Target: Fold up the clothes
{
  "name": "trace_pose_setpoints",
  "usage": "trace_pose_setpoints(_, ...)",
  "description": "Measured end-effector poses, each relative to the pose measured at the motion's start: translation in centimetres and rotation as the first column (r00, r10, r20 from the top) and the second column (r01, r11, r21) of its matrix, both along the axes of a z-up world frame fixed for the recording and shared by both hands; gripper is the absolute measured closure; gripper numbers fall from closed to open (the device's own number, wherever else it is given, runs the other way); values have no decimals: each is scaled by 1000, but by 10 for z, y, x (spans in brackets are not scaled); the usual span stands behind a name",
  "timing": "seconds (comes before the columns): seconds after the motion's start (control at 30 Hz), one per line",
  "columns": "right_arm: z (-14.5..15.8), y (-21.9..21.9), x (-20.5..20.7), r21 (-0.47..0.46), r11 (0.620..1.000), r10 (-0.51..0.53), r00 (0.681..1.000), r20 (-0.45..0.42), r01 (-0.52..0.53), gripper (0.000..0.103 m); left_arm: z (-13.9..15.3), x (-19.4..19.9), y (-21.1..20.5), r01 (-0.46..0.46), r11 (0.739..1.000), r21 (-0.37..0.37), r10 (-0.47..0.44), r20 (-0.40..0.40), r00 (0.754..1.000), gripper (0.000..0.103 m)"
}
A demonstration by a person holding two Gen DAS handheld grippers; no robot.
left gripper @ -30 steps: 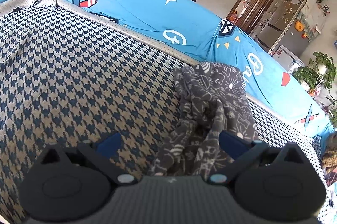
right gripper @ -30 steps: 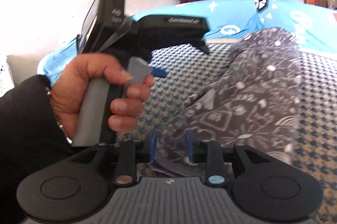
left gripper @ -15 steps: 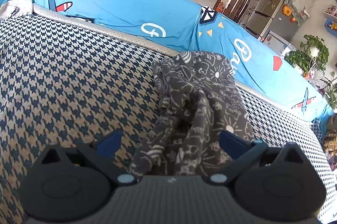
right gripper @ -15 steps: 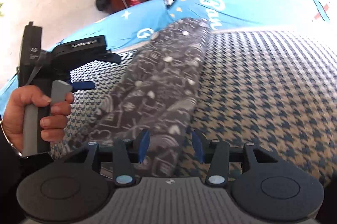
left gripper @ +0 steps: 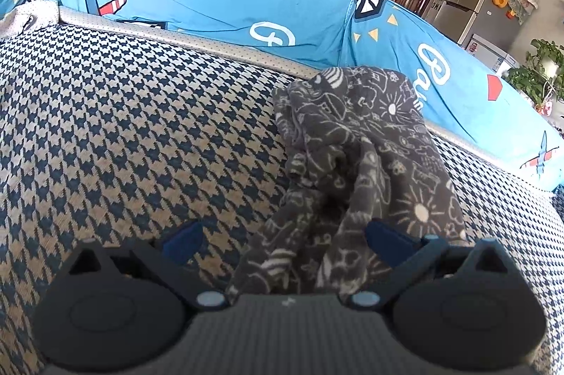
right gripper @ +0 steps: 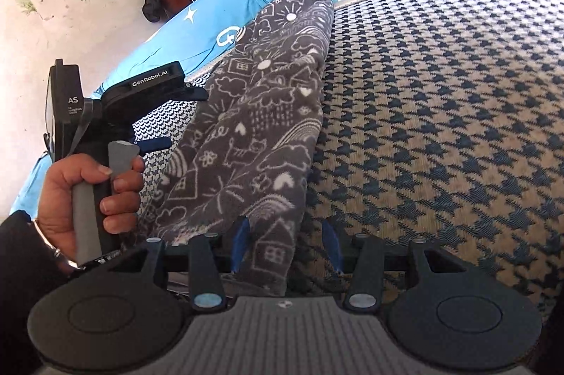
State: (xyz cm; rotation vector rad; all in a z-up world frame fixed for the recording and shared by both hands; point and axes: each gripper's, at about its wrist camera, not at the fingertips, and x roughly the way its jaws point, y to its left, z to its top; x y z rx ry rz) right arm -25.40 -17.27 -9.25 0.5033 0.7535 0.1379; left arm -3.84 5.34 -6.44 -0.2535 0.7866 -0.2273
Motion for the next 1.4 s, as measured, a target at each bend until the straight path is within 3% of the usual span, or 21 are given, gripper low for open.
trace_pose_setpoints(0.17,-9,2,11,32,999,19,1000,2,-19,57,-4,9,1,-28,999,18,29,-21,999,0)
trace_pose_setpoints(0.2,-9,3,11,39,999,31,1000,4,-31,61,-5,10,2,-36,999,22,37,-24,999,0)
trace_pose_setpoints(0.23,-10,4,12,45,998,44,999,7,-44,75,-6,10,3,-46,999,22,47,-28,999,0)
trace_pose_setpoints(0.43,-6,11,10,8,997,80,996,46,-81,87,-11,11,11,-93,995,19,94,-38,995,0)
trace_pose_setpoints(0.63,7,15,-3,-19,997,82,994,74,-81,88,-11,8,19,-109,994,-2,108,-37,993,0)
trace_pose_setpoints(0.9,-4,16,-6,-47,996,74,997,-12,-74,88,-10,-3,20,-81,997,1,81,-19,997,0)
trace_pose_setpoints(1.13,-4,21,-3,-81,993,81,997,-19,-82,85,1,-25,16,-25,1000,0,25,38,999,0)
trace_pose_setpoints(1.23,-2,18,-6,-81,994,67,998,-3,-67,84,6,-33,16,-15,1000,-3,15,57,998,0)
trace_pose_setpoints(1.4,11,19,-15,-156,987,42,995,94,-27,84,10,-43,29,-41,999,-34,43,56,997,0)
